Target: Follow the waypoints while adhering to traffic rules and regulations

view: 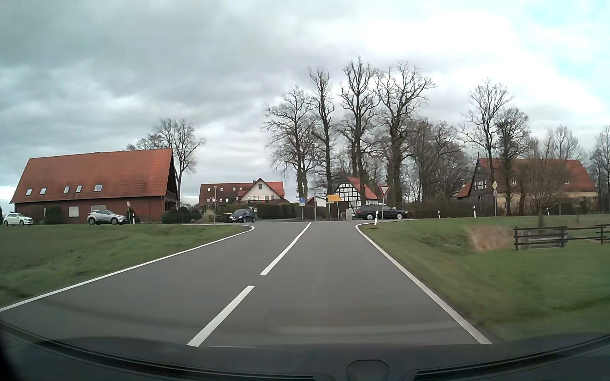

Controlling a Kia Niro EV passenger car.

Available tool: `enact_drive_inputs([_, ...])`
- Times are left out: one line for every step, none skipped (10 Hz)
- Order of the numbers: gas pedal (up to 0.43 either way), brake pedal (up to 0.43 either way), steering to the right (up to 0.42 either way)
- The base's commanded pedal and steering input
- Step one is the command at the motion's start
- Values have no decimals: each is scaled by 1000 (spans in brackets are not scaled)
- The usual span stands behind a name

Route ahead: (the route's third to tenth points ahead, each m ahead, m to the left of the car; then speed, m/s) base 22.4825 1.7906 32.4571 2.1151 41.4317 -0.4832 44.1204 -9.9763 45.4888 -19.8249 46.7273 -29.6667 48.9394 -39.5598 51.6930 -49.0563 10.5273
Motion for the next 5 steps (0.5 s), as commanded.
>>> enact_drive_inputs([0, 152, 0])
enact_drive_inputs([0, 159, 0])
enact_drive_inputs([0, 165, 0])
enact_drive_inputs([0, 171, 0])
enact_drive_inputs([0, 165, -1])
